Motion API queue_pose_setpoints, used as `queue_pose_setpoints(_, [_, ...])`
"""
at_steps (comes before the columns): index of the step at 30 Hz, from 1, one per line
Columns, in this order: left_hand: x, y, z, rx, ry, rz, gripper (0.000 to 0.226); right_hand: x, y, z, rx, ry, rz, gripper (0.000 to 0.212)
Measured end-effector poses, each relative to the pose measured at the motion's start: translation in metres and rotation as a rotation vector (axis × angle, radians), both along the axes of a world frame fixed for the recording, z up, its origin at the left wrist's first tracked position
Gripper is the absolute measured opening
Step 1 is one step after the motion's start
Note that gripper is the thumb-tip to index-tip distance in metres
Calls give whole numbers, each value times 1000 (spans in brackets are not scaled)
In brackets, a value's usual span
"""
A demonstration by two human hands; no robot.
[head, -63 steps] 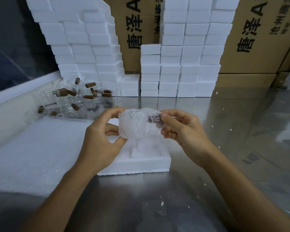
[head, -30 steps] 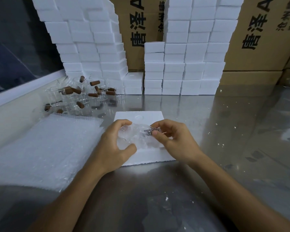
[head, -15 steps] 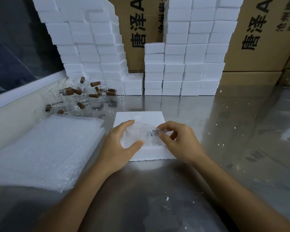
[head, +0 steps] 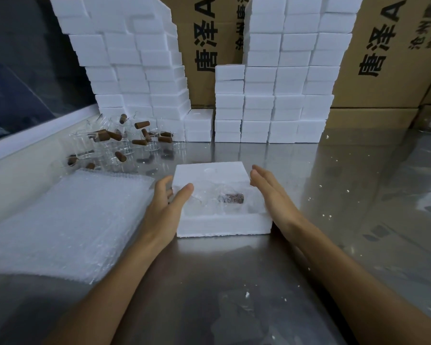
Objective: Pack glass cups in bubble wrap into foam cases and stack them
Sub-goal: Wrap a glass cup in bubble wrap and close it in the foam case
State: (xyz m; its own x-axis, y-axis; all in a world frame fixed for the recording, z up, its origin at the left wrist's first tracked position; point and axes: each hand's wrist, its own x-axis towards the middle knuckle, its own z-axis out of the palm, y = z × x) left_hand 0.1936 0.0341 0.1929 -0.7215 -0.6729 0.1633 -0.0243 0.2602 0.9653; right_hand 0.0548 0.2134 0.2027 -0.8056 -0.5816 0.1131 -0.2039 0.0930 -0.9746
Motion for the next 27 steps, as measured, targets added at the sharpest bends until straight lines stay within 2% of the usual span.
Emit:
queue_pose_setpoints(3, [2,2,9,43,147,-13,50,1,0,6,-93,21,-15,48])
queue_pose_setpoints(7, [12,12,26,-89,362,-6,48,9,6,19,-283,114,-106,32])
queue_pose_setpoints(9, [15,17,31,-153,421,21,49,11,9,26,-405,134,-178,28])
queue_pose_setpoints(13, [17,23,35,-213,449,76,35,7,13,24,-532,182,-274,21])
queue_pose_setpoints(20, [11,17,18,-270,260,109,24,2,12,3,-391,207,-211,6])
queue_pose_setpoints(23, [9,13,14,-290,215,104,19,3,12,-5,-269,188,-173,10])
queue_pose_setpoints(27, [8,9,11,-223,143,52,13,4,13,-6,-151,221,-166,16])
